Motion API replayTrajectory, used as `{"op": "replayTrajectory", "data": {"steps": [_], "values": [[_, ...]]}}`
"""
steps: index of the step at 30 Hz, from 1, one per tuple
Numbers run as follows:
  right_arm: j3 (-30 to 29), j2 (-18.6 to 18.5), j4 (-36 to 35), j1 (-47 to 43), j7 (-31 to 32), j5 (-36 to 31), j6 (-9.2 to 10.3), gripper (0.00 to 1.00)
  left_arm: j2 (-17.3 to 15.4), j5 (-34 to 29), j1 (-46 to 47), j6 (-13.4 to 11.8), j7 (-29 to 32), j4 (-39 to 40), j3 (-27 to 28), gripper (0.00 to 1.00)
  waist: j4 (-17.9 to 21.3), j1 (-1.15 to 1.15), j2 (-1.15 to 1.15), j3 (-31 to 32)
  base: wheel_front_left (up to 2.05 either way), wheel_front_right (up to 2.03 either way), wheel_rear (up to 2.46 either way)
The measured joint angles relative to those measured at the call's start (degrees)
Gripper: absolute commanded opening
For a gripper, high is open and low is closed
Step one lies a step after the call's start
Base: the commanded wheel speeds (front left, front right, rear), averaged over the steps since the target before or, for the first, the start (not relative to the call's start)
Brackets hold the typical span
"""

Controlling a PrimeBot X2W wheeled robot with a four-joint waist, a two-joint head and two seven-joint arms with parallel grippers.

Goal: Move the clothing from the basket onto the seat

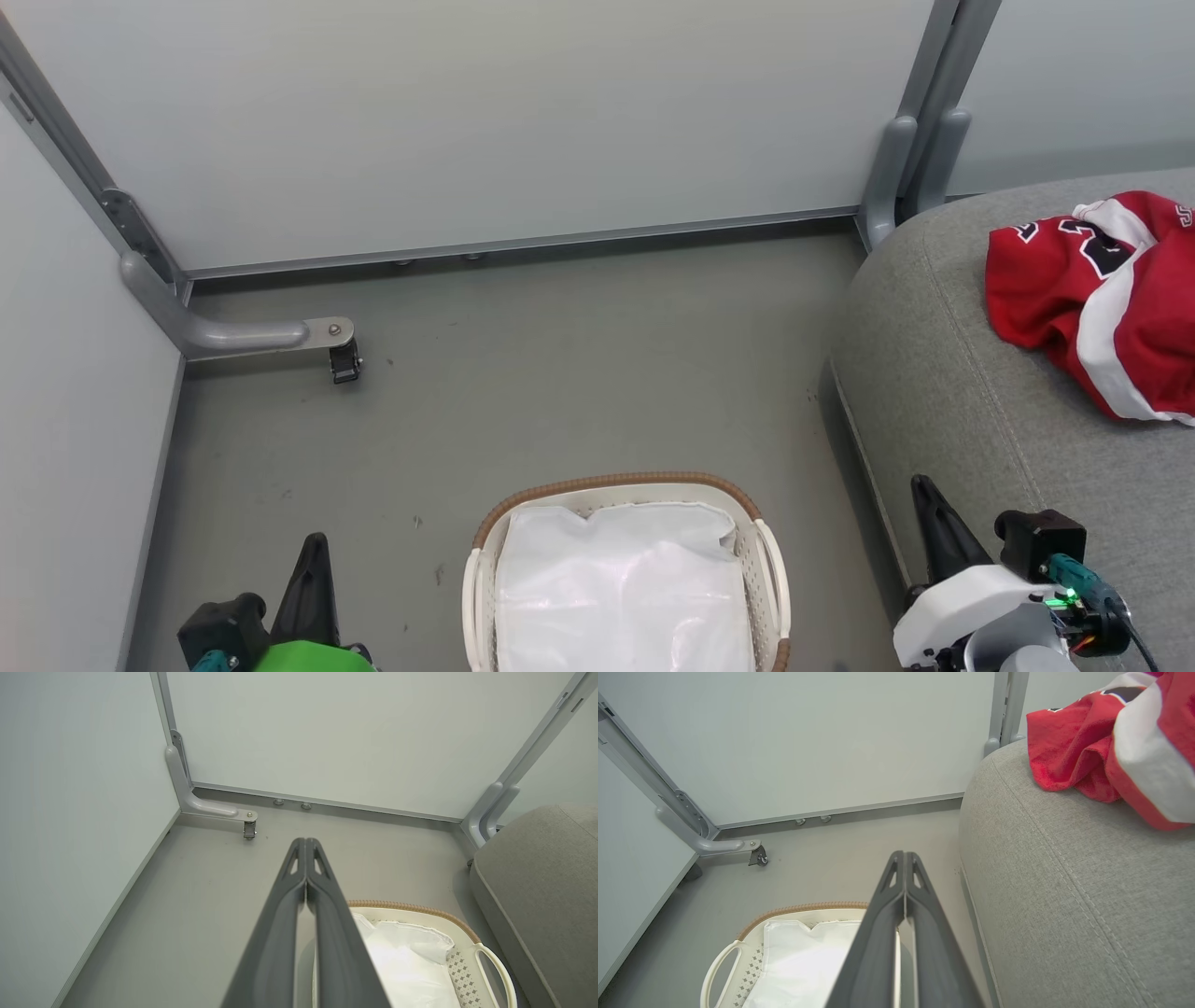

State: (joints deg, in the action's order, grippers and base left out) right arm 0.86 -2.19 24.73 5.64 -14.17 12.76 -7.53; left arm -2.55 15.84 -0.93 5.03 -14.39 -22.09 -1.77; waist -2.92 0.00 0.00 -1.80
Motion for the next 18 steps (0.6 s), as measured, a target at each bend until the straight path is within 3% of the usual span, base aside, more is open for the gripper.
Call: {"op": "replayTrajectory", "data": {"steps": [18], "values": [[-1.63,-0.03,-2.31,0.0,4.6,18.26,0.0,0.0,0.0,17.61,0.31,0.49,4.77,1.67,1.78,0.0,0.43,0.0,0.0,0.23,0.0,0.0,0.0]]}}
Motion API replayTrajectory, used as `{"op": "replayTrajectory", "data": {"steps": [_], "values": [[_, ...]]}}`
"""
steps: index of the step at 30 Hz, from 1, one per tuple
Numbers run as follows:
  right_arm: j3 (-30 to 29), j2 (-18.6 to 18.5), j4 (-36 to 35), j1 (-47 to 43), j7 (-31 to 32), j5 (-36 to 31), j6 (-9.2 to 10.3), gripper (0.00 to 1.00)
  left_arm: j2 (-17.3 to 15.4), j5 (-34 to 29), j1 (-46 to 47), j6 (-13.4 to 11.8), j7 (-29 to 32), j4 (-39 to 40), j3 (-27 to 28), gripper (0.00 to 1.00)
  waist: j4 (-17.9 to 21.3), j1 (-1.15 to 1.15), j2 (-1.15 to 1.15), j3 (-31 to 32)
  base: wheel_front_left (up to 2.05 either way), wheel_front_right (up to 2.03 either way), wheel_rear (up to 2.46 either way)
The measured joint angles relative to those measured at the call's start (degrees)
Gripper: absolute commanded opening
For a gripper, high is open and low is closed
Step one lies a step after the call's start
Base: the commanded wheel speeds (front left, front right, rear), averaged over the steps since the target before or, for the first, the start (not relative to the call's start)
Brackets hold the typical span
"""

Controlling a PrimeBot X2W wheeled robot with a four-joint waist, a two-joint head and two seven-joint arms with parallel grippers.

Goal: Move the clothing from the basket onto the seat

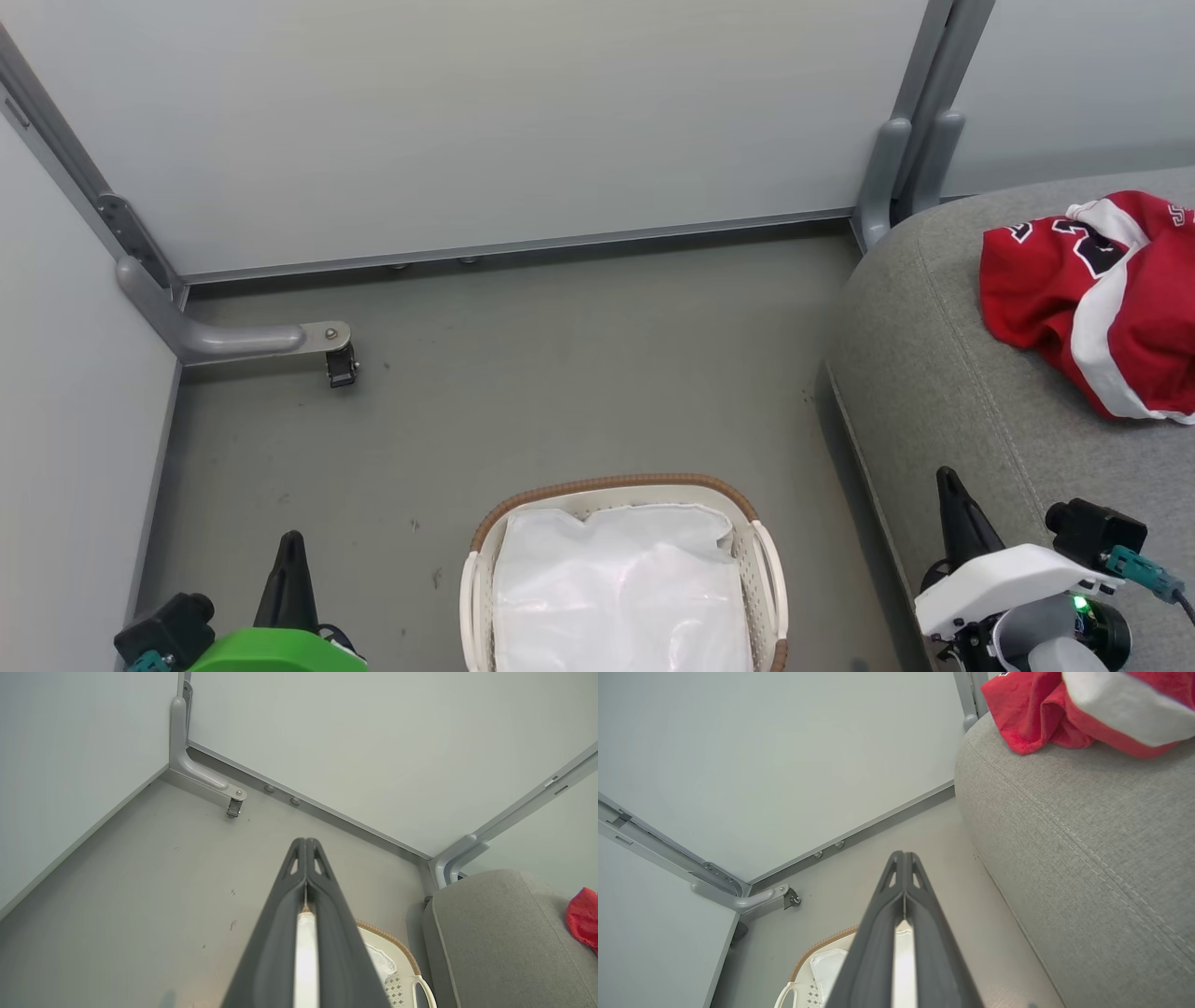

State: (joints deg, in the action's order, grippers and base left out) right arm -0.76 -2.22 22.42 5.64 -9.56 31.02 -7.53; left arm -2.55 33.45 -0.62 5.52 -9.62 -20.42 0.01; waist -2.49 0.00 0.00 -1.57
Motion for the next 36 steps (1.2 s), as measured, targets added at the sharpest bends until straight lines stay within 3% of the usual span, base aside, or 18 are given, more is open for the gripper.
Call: {"op": "replayTrajectory", "data": {"steps": [36], "values": [[-2.55,-0.16,-3.77,0.0,7.3,27.64,0.0,0.0,-0.02,26.69,2.74,0.73,7.32,2.86,2.98,0.0,0.85,0.0,0.0,0.47,0.0,0.0,0.0]]}}
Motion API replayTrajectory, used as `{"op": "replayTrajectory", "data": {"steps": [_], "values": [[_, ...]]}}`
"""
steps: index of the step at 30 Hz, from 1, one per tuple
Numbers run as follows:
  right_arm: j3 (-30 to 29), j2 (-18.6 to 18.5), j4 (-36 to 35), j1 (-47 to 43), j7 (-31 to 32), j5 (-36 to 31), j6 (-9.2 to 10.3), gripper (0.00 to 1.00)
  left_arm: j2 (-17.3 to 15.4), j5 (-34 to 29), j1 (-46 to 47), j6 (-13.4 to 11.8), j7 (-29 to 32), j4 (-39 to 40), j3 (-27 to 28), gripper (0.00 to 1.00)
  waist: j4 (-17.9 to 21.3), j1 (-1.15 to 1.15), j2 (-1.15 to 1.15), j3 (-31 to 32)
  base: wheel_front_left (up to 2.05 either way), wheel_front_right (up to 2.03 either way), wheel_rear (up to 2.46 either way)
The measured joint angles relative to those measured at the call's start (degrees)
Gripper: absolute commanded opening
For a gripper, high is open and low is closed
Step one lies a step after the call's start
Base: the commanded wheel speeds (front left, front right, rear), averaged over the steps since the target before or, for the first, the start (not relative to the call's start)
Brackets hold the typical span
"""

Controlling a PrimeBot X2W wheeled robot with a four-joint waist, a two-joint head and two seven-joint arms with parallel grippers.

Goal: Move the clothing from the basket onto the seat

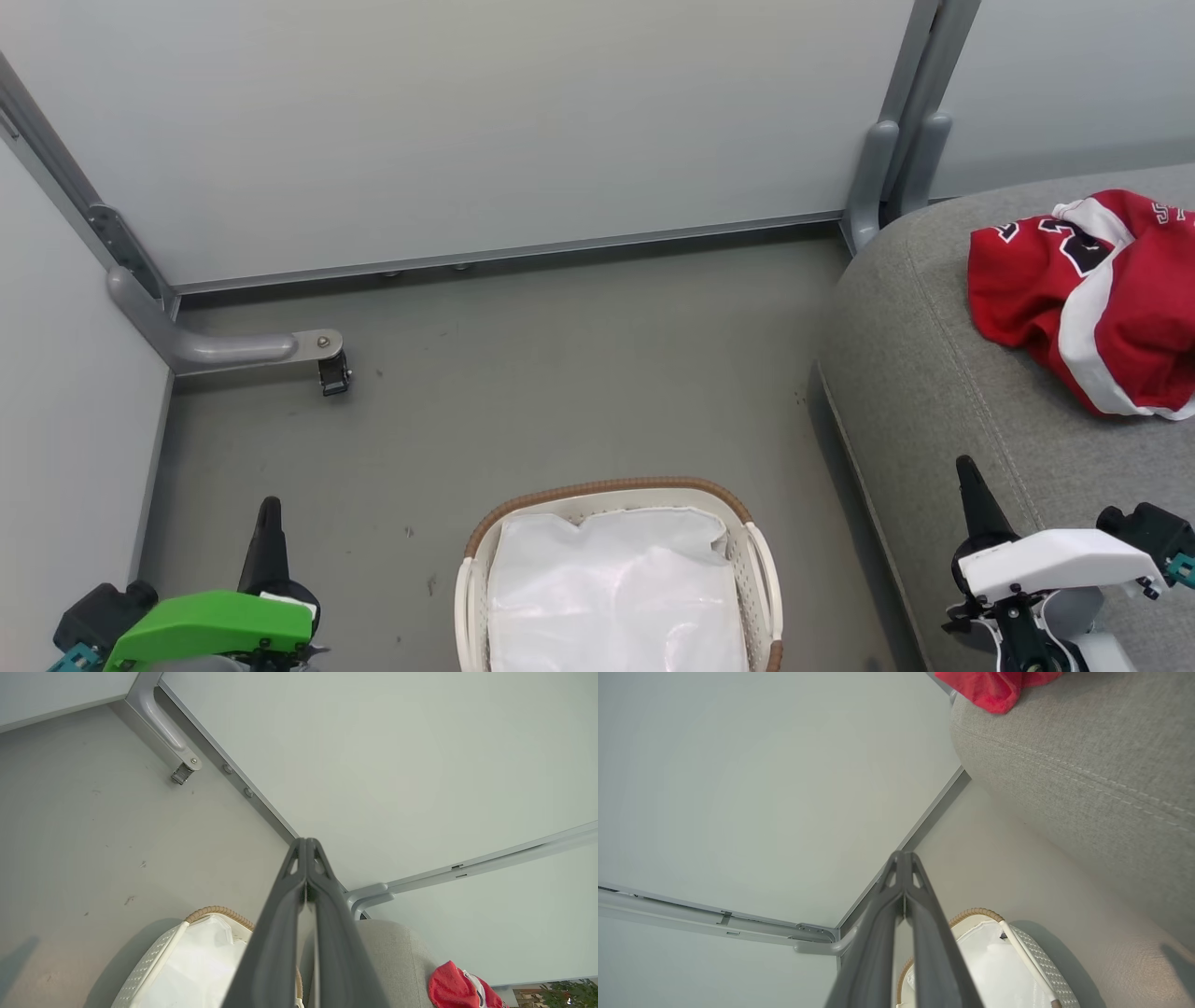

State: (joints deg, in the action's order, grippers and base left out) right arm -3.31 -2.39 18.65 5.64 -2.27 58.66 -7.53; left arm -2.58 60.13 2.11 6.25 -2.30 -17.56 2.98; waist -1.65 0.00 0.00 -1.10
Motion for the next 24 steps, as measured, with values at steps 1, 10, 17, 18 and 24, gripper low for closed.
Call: {"op": "replayTrajectory", "data": {"steps": [1,10,17,18,24], "values": [[-0.07,0.0,-0.08,0.0,0.09,0.53,0.0,0.0,0.0,0.49,0.05,0.04,0.13,0.09,0.05,0.0,0.02,0.0,0.0,0.01,0.0,0.0,0.0],[-0.59,-0.07,-0.8,0.01,1.56,6.04,0.01,0.0,0.0,5.64,0.69,0.27,1.57,0.6,0.59,0.0,0.23,0.0,0.0,0.13,0.0,0.0,0.0],[-0.98,-0.11,-1.35,0.02,2.55,9.93,0.01,0.0,-0.01,9.39,1.05,0.31,2.55,0.96,0.97,0.0,0.4,0.0,0.0,0.22,0.0,0.0,0.0],[-1.02,-0.11,-1.42,0.03,2.75,10.42,0.01,0.0,-0.01,9.8,1.1,0.32,2.78,1.0,1.01,0.0,0.42,0.0,0.0,0.23,0.0,0.0,0.0],[-1.31,-0.13,-1.81,0.04,3.61,13.62,0.01,0.0,-0.02,12.93,1.43,0.38,3.59,1.37,1.36,0.0,0.56,0.0,0.0,0.31,0.0,0.0,0.0]]}}
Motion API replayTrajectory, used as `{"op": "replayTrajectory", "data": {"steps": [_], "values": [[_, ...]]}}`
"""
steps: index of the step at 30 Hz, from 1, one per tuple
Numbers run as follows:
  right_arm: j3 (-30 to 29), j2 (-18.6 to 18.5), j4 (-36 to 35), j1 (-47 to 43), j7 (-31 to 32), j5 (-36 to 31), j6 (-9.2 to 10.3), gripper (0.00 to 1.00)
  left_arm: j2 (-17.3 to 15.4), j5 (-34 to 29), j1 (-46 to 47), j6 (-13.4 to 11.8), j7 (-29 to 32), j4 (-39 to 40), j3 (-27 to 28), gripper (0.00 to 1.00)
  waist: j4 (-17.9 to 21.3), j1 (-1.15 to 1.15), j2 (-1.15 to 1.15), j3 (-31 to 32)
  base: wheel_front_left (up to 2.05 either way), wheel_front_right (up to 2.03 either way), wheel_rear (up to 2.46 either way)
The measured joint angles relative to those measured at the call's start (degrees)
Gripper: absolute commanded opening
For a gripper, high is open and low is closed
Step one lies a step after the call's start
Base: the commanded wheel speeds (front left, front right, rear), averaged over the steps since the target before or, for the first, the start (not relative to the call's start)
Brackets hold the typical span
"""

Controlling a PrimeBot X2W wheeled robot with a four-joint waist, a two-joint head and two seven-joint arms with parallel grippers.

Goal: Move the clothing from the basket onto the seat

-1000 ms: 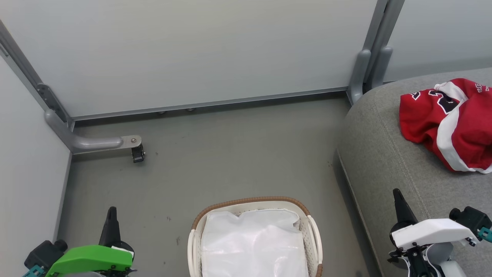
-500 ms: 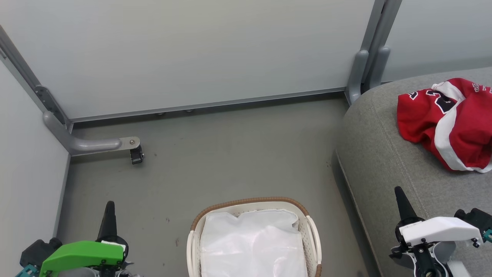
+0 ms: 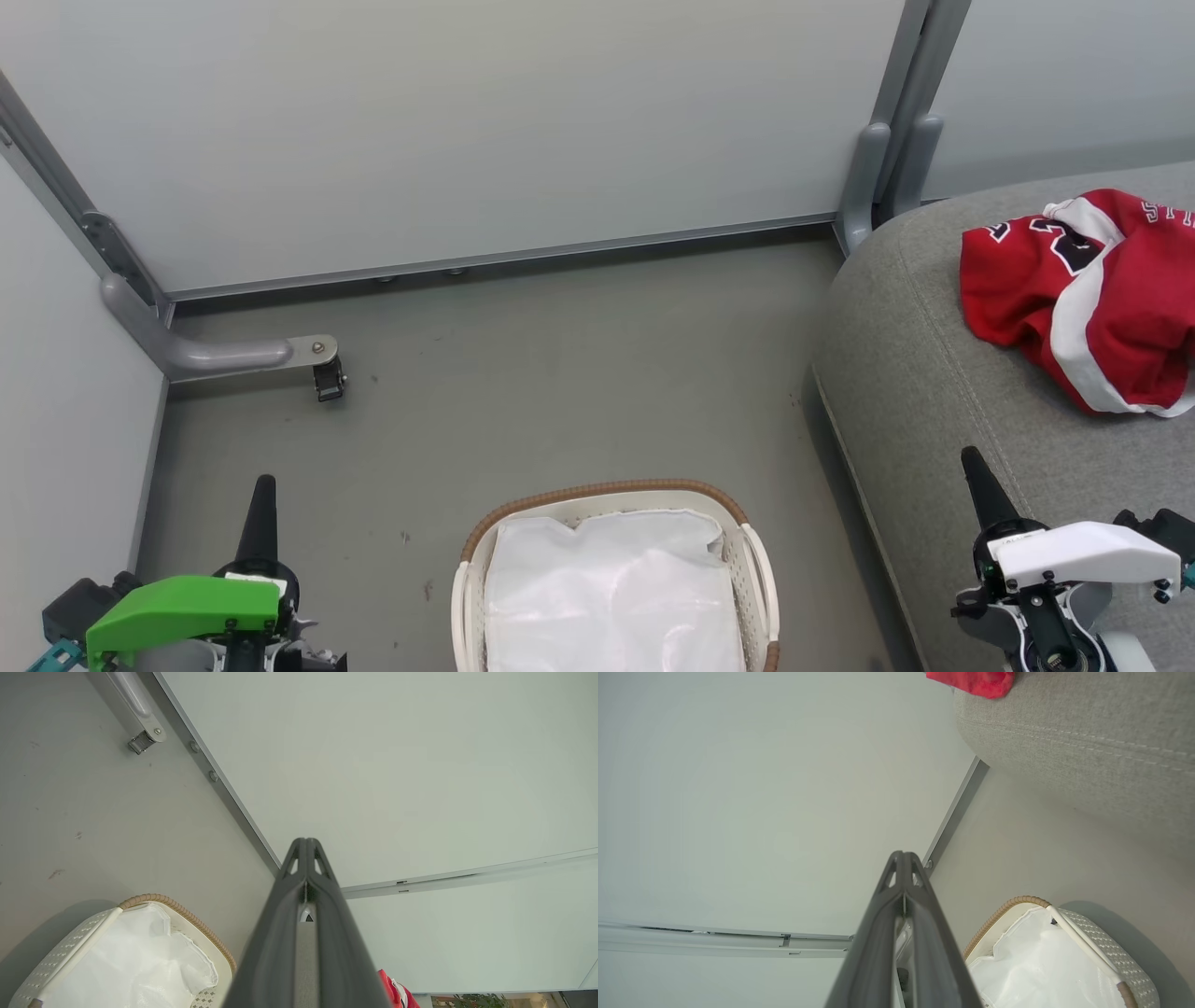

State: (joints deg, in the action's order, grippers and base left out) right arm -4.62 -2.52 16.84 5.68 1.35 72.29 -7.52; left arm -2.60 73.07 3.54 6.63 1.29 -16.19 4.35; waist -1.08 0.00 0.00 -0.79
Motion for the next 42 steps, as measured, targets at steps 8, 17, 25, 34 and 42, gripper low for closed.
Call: {"op": "replayTrajectory", "data": {"steps": [8,17,25,34,42], "values": [[-0.37,-0.05,-0.54,0.09,1.0,3.91,0.01,0.0,-0.01,3.7,0.58,0.24,1.1,0.42,0.48,0.0,0.18,0.0,0.0,0.1,0.0,0.0,0.0],[-0.75,-0.08,-1.15,0.14,2.13,8.16,0.01,0.0,-0.03,7.83,0.85,0.41,2.19,0.88,0.92,0.0,0.4,0.0,0.0,0.22,0.0,0.0,0.0],[-1.09,-0.1,-1.61,0.16,2.94,11.57,0.02,0.0,-0.04,11.01,1.26,0.43,3.03,1.2,1.22,0.0,0.58,0.0,0.0,0.33,0.0,0.0,0.0],[-1.44,-0.13,-2.09,0.2,3.96,15.25,0.02,0.0,-0.05,14.57,1.8,0.48,4.04,1.56,1.6,0.0,0.8,0.0,0.0,0.44,0.0,0.0,0.0],[-1.71,-0.15,-2.53,0.24,4.71,18.2,0.02,0.0,-0.07,17.46,1.96,0.64,4.78,1.9,1.96,0.0,0.98,0.0,0.0,0.55,0.0,0.0,0.0]]}}
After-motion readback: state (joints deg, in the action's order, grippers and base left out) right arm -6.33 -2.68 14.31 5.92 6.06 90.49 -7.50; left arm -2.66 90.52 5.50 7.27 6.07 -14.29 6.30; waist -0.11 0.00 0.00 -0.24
